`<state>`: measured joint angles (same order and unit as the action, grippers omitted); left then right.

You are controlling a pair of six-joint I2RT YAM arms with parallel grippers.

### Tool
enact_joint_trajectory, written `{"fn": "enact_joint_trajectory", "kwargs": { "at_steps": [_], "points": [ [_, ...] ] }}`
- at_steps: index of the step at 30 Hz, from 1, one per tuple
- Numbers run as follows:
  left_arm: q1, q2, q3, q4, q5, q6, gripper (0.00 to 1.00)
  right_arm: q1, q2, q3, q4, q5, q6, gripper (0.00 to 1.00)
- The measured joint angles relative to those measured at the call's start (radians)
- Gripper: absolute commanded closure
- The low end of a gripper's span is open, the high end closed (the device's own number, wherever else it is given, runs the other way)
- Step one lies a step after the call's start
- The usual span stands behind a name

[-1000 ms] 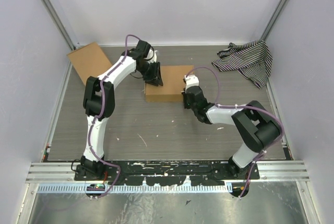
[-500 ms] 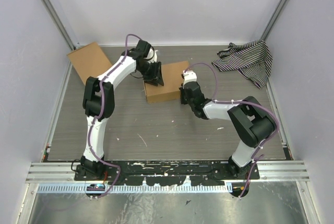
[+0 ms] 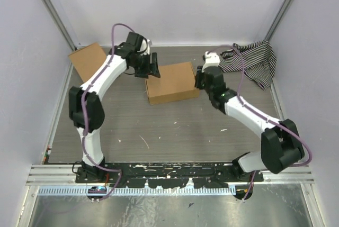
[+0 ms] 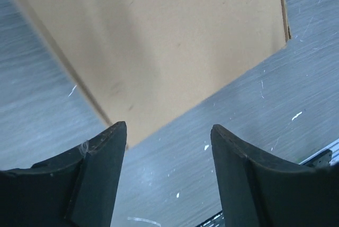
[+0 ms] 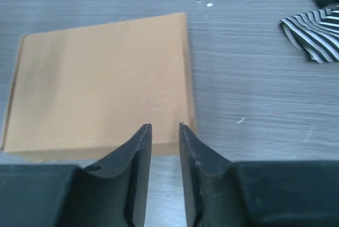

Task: Fold the paper box

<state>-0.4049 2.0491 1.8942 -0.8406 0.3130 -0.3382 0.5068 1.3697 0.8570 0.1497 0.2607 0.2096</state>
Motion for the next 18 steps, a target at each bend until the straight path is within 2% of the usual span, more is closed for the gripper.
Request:
{"fn": "enact_joint_trajectory", "kwargs": {
  "at_steps": [2, 3, 5, 7, 13, 18],
  "points": [
    [0.015, -0.097, -0.071, 0.015, -0.029, -0.008, 0.16, -0.068, 0.025, 0.067, -0.069, -0.035, 0.002, 0.49],
    [0.023, -0.161, -0.121, 0.028, -0.055, -0.010, 0.00, -0.103, 0.037, 0.098, -0.099, -0.060, 0.004, 0.41],
    [0.036, -0.265, -0.197, 0.043, -0.100, -0.014, 0.02, -0.166, 0.048, 0.145, -0.163, -0.105, 0.013, 0.32],
    [0.039, -0.347, -0.256, 0.054, -0.140, -0.016, 0.02, -0.199, 0.055, 0.186, -0.226, -0.120, 0.026, 0.28],
    [0.036, -0.531, -0.433, 0.086, -0.245, -0.015, 0.02, -0.204, 0.088, 0.311, -0.354, -0.117, 0.046, 0.28],
    [0.036, -0.584, -0.516, 0.094, -0.291, -0.017, 0.02, -0.201, 0.091, 0.318, -0.381, -0.117, 0.067, 0.29]
  ]
}}
